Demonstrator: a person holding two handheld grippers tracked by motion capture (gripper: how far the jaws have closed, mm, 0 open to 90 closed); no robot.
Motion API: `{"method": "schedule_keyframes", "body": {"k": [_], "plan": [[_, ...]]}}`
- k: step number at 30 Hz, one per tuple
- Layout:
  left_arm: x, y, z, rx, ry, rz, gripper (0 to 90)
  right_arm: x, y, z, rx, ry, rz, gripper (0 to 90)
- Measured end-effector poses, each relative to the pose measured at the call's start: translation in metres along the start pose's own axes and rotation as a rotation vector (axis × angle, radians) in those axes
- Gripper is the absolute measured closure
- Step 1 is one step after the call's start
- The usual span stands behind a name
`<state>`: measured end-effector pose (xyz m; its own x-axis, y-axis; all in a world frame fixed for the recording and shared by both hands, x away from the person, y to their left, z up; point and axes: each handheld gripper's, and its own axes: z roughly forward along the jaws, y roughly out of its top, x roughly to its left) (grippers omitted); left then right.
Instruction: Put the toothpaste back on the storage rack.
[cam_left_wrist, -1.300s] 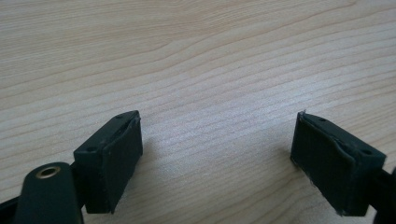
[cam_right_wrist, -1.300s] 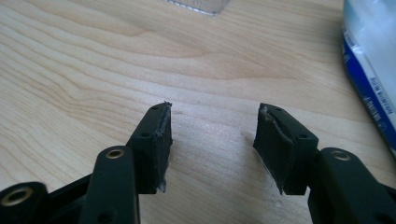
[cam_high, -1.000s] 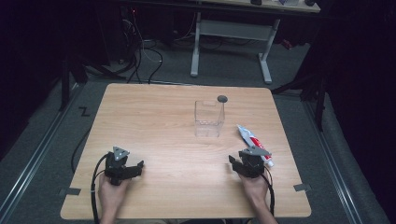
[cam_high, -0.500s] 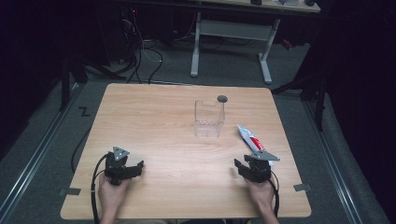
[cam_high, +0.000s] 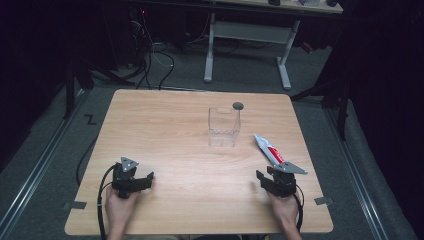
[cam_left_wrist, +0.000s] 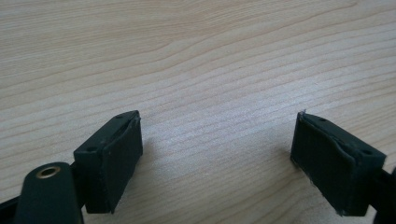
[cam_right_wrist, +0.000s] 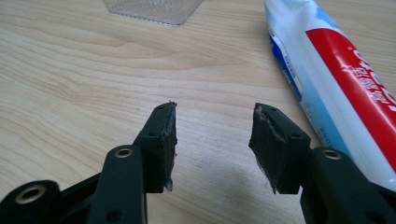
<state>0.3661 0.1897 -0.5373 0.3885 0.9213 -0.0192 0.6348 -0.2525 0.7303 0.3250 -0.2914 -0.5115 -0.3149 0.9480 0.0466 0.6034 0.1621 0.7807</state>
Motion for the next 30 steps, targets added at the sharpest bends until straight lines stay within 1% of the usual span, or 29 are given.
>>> {"method": "schedule_keyframes", "body": {"k": [4,6,8,9,10,17,19,23,28,30], "plan": [[0.000,0.000,0.000,0.000,0.000,0.000,17.2,-0.003,0.002,-0.004,-0.019,-0.003,0.010,50.0],[0.000,0.000,0.000,0.000,0.000,-0.001,17.2,-0.006,0.005,-0.009,-0.035,-0.017,0.005,49.6],[0.000,0.000,0.000,0.000,0.000,0.000,17.2,-0.007,0.006,-0.010,-0.040,-0.019,0.011,49.6],[0.000,0.000,0.000,0.000,0.000,0.001,17.2,-0.010,0.008,-0.012,-0.047,-0.023,0.013,49.7],[0.000,0.000,0.000,0.000,0.000,0.001,17.2,-0.011,0.009,-0.013,-0.044,-0.022,0.022,49.9],[0.000,0.000,0.000,0.000,0.000,0.000,17.2,-0.020,0.016,-0.013,-0.046,-0.033,0.031,49.7],[0.000,0.000,0.000,0.000,0.000,0.000,17.2,-0.021,0.018,-0.013,-0.054,-0.035,0.033,49.6],[0.000,0.000,0.000,0.000,0.000,0.001,17.2,-0.024,0.022,-0.012,-0.051,-0.039,0.034,49.5],[0.000,0.000,0.000,0.000,0.000,0.001,17.2,-0.029,0.028,-0.010,-0.042,-0.043,0.035,48.8],[0.000,0.000,0.000,0.000,0.000,0.000,17.2,-0.032,0.030,-0.007,-0.030,-0.048,0.045,48.6]]}}
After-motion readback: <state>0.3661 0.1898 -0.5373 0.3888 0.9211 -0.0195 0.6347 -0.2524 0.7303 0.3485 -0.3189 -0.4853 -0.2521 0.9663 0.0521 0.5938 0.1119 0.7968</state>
